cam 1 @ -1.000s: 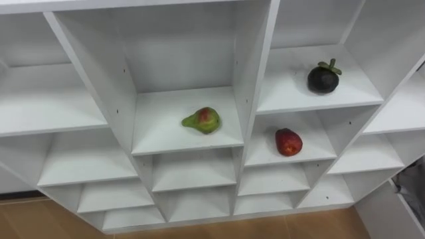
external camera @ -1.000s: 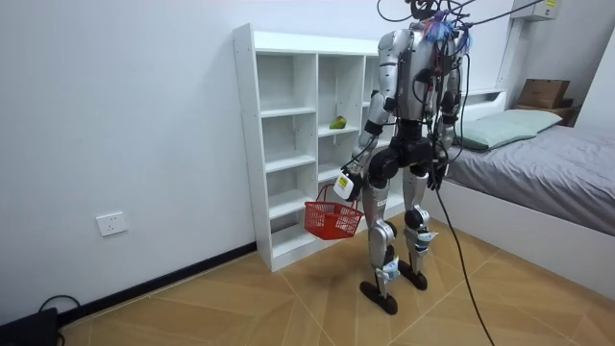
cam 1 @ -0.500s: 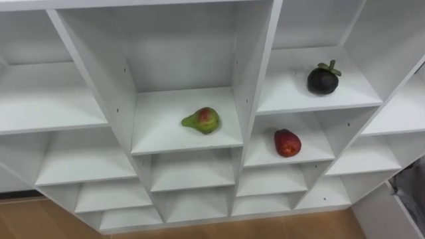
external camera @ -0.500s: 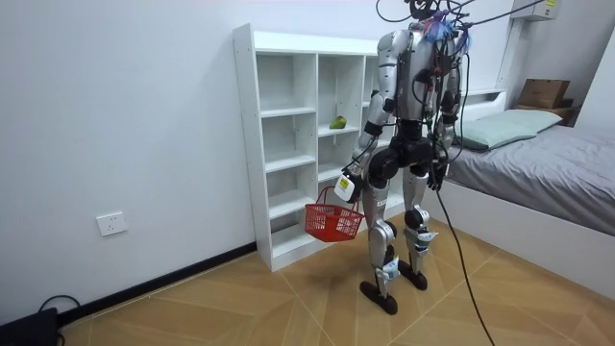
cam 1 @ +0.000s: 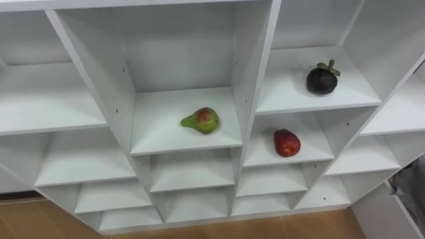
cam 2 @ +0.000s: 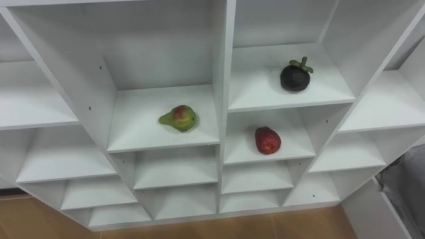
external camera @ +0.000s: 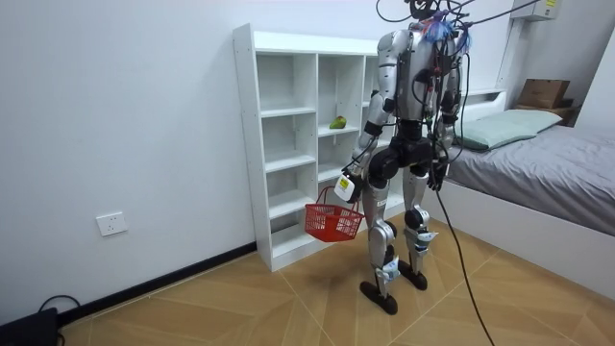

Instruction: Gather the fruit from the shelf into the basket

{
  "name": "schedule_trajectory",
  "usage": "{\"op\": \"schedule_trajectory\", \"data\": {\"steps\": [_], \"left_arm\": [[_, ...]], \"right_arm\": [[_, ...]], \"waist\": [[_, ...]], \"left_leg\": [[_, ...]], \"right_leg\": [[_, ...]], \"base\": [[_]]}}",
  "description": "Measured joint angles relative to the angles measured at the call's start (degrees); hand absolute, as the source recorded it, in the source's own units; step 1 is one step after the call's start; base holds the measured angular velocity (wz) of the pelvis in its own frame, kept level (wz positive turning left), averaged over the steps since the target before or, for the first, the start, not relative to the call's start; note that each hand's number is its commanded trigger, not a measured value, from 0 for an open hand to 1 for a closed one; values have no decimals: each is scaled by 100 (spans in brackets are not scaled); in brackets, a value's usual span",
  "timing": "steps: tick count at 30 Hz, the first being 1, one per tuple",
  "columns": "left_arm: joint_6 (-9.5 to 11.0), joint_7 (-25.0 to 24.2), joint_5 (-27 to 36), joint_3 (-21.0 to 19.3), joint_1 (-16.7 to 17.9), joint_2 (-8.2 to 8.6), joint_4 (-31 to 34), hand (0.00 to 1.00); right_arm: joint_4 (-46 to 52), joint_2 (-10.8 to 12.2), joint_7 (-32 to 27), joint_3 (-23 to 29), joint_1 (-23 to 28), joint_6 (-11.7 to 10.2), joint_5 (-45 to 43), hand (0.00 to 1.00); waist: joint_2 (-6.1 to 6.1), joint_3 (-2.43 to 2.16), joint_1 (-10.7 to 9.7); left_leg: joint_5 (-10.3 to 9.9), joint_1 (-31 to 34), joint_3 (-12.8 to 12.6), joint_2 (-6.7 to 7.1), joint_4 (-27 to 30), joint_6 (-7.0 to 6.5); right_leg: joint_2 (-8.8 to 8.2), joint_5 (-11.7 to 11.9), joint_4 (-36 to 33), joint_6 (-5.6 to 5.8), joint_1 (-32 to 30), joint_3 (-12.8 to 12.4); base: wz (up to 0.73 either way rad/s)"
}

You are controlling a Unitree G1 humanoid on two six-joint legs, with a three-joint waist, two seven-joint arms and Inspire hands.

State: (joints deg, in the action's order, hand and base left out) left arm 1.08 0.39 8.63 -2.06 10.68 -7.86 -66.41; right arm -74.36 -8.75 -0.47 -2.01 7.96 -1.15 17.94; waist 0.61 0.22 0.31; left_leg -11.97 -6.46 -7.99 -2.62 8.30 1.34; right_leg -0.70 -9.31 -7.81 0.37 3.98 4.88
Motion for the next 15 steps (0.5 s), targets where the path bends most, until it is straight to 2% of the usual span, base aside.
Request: {"op": "schedule_trajectory", "data": {"steps": [15], "left_arm": [[0,-114,3,-4,8,-39,-4,100]], "right_arm": [[5,-3,54,-5,-3,-3,-7,0]], "waist": [[11,-5,4]], "left_leg": [[0,4,-1,0,0,0]], "right_leg": [[0,-1,0,1,1,9]], "base": [[0]]}}
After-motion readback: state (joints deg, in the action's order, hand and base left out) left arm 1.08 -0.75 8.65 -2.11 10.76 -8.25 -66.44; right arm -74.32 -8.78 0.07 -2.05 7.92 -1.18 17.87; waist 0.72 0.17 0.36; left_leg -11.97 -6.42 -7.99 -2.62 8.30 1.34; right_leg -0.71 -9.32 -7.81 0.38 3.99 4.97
